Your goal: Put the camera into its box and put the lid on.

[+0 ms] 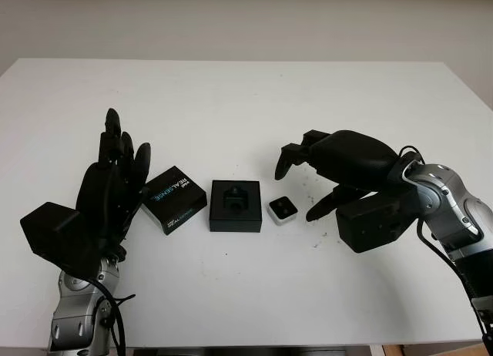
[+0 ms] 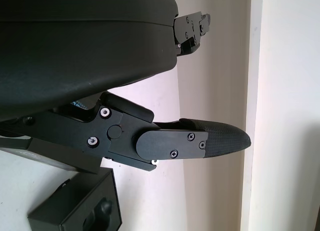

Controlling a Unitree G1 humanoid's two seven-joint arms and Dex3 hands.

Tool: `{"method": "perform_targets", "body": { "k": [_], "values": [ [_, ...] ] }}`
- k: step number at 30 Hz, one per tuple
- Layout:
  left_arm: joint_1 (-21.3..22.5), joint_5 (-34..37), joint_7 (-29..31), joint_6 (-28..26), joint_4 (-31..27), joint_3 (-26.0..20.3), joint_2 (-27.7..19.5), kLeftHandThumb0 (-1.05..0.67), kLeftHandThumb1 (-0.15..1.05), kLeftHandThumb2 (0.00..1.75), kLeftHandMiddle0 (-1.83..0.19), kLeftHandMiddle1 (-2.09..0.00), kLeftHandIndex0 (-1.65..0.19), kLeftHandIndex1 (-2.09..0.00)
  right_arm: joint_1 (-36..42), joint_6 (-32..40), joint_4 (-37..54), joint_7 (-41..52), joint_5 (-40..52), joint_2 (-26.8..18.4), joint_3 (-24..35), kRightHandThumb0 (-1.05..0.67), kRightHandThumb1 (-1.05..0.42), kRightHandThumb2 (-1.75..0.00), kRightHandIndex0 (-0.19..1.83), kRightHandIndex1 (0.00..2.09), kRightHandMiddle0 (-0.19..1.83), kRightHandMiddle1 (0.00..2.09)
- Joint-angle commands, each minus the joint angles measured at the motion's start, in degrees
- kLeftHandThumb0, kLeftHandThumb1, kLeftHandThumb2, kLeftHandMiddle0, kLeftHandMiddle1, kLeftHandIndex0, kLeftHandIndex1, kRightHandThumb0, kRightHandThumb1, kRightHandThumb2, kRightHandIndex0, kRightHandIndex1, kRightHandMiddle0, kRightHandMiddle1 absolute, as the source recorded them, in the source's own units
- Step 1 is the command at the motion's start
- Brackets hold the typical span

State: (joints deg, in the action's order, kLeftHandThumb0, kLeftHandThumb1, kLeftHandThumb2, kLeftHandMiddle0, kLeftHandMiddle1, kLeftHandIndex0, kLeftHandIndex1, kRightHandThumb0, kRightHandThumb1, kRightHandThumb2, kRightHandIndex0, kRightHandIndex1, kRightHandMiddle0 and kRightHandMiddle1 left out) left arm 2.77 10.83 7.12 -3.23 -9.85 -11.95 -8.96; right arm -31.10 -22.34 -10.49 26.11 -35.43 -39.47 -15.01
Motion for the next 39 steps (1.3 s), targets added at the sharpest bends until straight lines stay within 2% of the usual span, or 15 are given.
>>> {"method": "perform_targets", "body": {
  "k": [1,10,16,29,32,35,39],
  "values": [
    [0.0,-0.1,0.3,0.6,-0.1,-0.1,-0.5,-0.75,1.05,0.40,0.19,0.00,0.19,0.00,0.6,0.9,1.3,0.4,0.4,0.5,-0.2,-0.69,-0.83,-0.05,0.08,1.03,0.11,0.95],
    [-0.2,-0.1,0.3,0.5,-0.3,-0.2,-0.4,-0.75,1.05,0.39,0.19,0.00,0.19,0.00,1.1,2.9,2.0,1.0,-0.3,1.6,-1.3,-0.67,-0.83,-0.05,0.08,0.99,0.16,0.81],
    [-0.2,-0.1,0.3,0.8,-0.3,-0.3,-0.5,-0.74,1.05,0.40,0.19,0.00,0.19,0.00,1.3,3.3,2.0,1.4,-0.1,1.9,-1.9,-0.66,-0.84,-0.06,0.09,1.00,0.18,0.81],
    [-0.5,0.0,0.2,0.0,-1.0,-0.3,-0.5,-0.75,1.05,0.40,0.19,0.00,0.19,0.00,2.3,0.8,-1.0,-0.4,0.2,1.7,-2.1,-0.64,-0.83,-0.05,0.14,1.12,0.17,1.04],
    [-0.5,0.0,0.4,0.3,-0.9,-0.3,-0.5,-0.74,1.05,0.40,0.19,0.00,0.19,0.00,2.5,0.4,-1.3,-1.0,0.0,1.8,-2.2,-0.63,-0.83,-0.05,0.15,1.20,0.18,1.11],
    [-0.5,-0.1,0.5,0.4,-0.8,-0.3,-0.7,-0.73,1.05,0.41,0.19,0.00,0.19,0.00,2.3,-0.2,-1.9,-1.8,-0.6,1.7,-2.6,-0.60,-0.84,-0.05,0.11,1.39,0.20,1.18],
    [-0.6,-0.1,0.8,0.1,-0.8,-0.2,-0.8,-0.73,1.05,0.42,0.19,0.00,0.19,0.00,2.0,-1.4,-3.5,-2.9,-1.0,1.7,-3.1,-0.57,-0.84,-0.05,0.13,1.40,0.22,1.23]
  ]
}}
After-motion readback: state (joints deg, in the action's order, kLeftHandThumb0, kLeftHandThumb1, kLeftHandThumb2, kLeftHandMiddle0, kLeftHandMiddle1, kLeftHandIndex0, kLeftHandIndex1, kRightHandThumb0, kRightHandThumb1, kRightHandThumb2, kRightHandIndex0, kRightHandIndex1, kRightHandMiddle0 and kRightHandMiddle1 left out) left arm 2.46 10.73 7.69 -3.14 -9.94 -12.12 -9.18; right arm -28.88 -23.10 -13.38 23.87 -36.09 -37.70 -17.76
